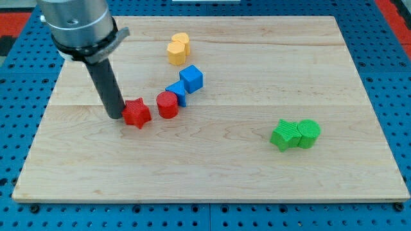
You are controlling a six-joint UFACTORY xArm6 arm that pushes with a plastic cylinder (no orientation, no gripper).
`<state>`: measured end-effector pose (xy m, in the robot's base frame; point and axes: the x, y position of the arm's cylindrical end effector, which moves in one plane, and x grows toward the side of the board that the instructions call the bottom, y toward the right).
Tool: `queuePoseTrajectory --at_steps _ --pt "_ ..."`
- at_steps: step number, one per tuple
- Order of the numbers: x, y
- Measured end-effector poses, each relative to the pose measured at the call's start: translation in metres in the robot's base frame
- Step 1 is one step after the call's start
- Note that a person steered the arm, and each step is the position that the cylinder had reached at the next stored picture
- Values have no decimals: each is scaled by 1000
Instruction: Push the yellow heart to the top center of the board
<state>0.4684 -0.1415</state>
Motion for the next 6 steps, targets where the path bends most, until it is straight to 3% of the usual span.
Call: queuePoseTrajectory --at_steps 1,2,3,4,6 --pt "0 39" --pt "0 34" --pt "-77 19" --pt "-125 -38" --pt "-195 113"
